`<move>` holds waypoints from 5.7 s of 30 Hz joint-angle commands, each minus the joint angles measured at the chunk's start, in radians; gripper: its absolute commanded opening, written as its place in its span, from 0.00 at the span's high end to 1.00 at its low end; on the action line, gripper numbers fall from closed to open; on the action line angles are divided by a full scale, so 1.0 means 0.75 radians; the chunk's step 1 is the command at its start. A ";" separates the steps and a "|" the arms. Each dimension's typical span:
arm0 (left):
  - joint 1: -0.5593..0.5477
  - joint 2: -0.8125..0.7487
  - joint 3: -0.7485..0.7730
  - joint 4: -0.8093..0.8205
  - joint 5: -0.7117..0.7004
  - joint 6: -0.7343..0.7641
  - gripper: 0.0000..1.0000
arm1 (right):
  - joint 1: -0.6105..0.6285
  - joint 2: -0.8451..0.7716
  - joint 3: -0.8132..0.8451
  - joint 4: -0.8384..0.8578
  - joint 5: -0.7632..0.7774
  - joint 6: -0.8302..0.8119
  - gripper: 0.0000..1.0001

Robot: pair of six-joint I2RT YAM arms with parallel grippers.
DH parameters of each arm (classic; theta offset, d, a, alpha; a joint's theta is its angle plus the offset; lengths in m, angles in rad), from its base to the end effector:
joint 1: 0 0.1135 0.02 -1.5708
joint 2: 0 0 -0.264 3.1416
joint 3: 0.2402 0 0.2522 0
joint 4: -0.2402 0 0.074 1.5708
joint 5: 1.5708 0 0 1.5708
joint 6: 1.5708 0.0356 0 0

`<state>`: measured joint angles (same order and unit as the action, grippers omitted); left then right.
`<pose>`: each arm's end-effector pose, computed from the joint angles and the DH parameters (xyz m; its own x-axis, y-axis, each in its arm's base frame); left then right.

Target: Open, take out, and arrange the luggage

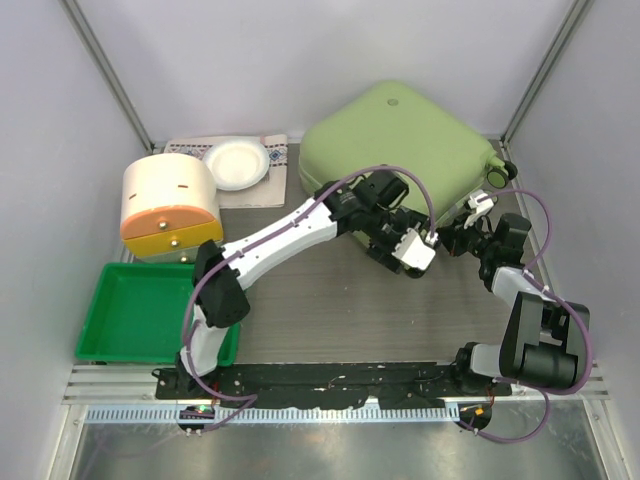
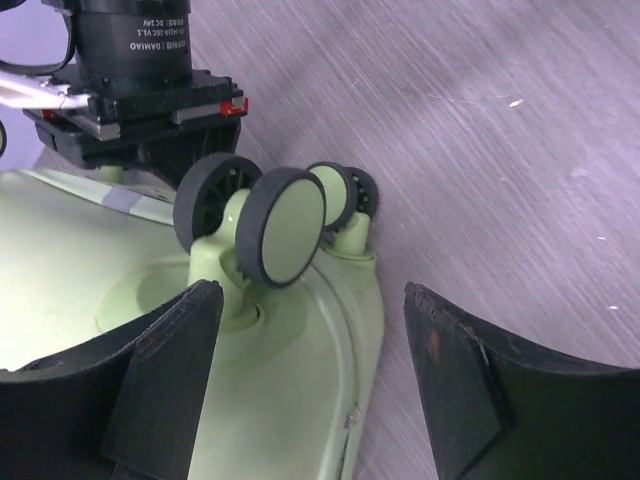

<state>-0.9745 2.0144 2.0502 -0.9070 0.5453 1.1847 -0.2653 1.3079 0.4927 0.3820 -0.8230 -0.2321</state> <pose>0.2336 -0.3771 0.3408 0.6673 0.4272 -0.6101 0.7351 -0.5097 0.4471 0.2502 -0.0409 0.1900 -0.2875 -0.0840 -0.9541 -0.5446 0.8338 0.0908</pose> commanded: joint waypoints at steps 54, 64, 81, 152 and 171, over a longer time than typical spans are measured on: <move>0.021 0.006 -0.113 0.123 -0.212 0.192 1.00 | -0.346 0.358 0.169 0.566 0.077 -0.055 0.99; 0.111 -0.064 -0.228 0.050 -0.234 0.265 1.00 | -0.458 0.753 0.363 1.114 0.056 0.179 0.99; 0.199 -0.029 -0.218 -0.216 -0.187 0.449 1.00 | -0.446 1.242 1.038 1.129 -0.179 0.295 0.99; 0.872 -0.083 -0.370 0.614 -0.486 -2.087 0.00 | -0.318 0.872 1.176 -2.385 -0.133 -1.271 0.60; 0.761 0.476 0.516 0.678 -0.044 -1.757 0.11 | -0.462 0.678 1.243 -1.663 -0.009 -1.216 0.57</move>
<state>-0.3866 2.4580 2.3943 -0.4683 0.4065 -0.1040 -0.6392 1.8393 1.3808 -0.9726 -0.8322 -1.0870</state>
